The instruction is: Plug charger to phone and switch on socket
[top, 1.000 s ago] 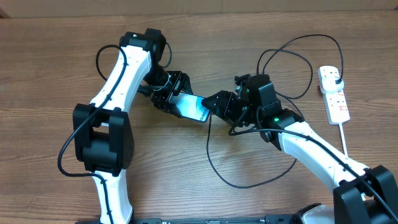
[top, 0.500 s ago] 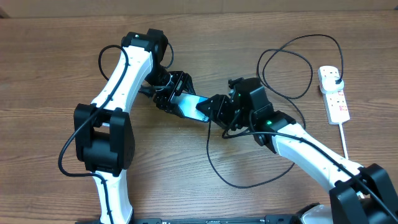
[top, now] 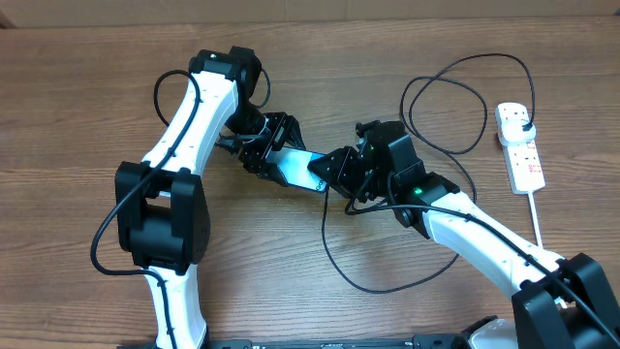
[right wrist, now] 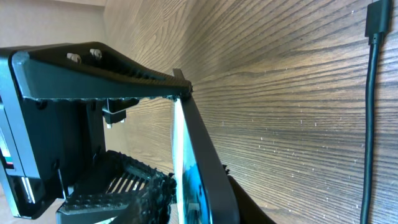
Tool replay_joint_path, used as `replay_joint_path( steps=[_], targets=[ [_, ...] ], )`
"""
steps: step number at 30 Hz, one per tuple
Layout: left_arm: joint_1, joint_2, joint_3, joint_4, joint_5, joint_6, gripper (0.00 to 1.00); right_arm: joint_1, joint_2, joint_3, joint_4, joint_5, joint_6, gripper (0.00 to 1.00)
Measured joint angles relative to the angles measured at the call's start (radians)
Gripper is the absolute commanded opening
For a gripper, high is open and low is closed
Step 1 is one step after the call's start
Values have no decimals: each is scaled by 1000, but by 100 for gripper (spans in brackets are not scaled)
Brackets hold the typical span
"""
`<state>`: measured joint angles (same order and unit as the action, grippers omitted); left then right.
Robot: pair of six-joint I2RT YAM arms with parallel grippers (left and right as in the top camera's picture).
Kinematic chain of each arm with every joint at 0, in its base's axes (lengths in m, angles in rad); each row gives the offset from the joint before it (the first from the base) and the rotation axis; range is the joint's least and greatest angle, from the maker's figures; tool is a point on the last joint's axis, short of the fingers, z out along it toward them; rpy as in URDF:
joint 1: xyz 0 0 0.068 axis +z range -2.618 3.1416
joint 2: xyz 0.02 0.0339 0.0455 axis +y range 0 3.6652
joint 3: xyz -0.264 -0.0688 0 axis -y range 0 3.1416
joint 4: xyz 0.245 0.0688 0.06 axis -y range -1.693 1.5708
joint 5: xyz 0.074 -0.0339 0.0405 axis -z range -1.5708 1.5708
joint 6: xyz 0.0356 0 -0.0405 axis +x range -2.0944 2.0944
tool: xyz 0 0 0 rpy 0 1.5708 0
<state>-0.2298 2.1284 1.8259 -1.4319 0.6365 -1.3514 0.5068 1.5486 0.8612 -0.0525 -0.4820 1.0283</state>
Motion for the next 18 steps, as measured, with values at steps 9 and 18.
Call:
replay_joint_path(
  steps=[9,18],
  targets=[
    [0,0,0,-2,8,0,57,0,0,0,0,0,0,18],
    [0,0,0,-1,8,1,60,0,0,0,0,0,3,12]
  ],
)
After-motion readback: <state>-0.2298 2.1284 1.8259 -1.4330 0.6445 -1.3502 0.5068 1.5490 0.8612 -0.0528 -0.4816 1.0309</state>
